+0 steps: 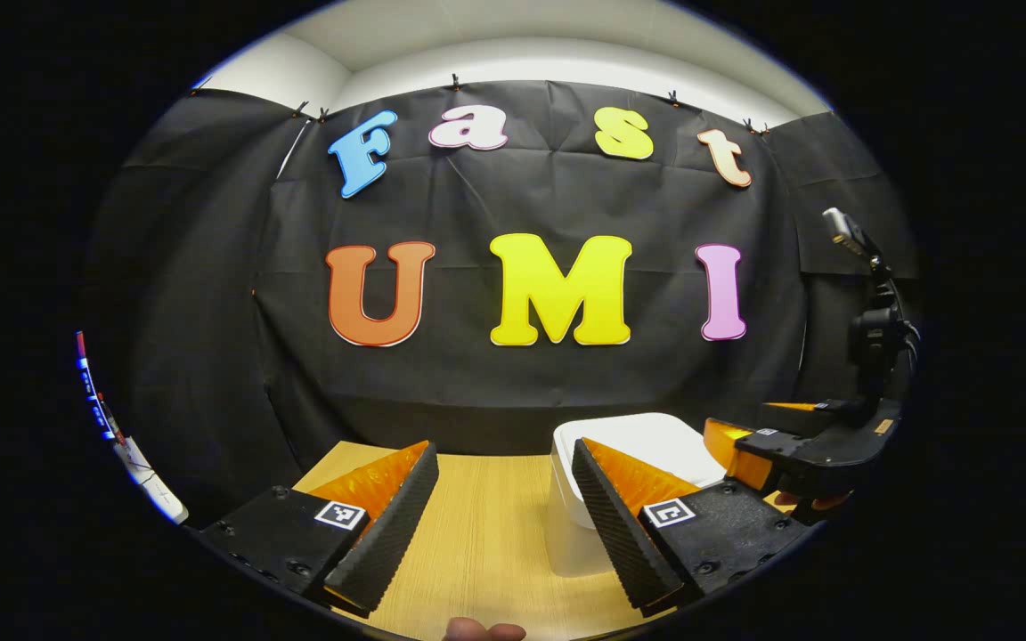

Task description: Press the lid of the desktop garbage bin to open it, pick up the crumpled paper on the desktop and throw it into the bin, then pick up the pop can on the desktop and drop it into the bin, and finally close the garbage bin lid.

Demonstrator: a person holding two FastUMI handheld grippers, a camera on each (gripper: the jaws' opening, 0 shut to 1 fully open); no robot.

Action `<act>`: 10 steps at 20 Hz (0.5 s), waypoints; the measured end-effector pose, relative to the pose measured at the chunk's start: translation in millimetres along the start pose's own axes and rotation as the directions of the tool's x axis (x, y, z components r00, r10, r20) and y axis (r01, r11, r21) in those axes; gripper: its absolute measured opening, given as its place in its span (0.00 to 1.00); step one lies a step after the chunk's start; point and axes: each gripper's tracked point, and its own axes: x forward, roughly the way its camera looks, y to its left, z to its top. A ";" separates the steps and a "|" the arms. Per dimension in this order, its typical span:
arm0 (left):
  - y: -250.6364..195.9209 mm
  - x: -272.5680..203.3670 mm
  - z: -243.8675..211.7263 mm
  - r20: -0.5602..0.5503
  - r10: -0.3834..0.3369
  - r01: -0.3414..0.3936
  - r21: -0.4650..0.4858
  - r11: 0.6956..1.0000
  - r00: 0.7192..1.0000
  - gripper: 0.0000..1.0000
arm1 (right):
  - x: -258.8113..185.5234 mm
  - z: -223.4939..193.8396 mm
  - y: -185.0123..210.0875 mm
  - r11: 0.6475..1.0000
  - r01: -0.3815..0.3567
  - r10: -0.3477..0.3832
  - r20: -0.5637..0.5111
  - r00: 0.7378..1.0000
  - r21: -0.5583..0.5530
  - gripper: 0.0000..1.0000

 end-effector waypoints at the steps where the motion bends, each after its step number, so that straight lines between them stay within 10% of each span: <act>1: -4.6 1.3 4.2 0.005 -0.005 0.005 0.010 1.000 1.000 1.00 | -4.8 9.2 -6.5 1.000 0.000 0.000 0.026 1.000 -0.006 0.96; 10: -33.6 5.5 54.5 0.090 -0.007 0.005 0.021 1.000 0.996 0.97 | -43.6 56.4 -73.3 0.997 0.051 -0.060 0.147 0.987 0.064 0.96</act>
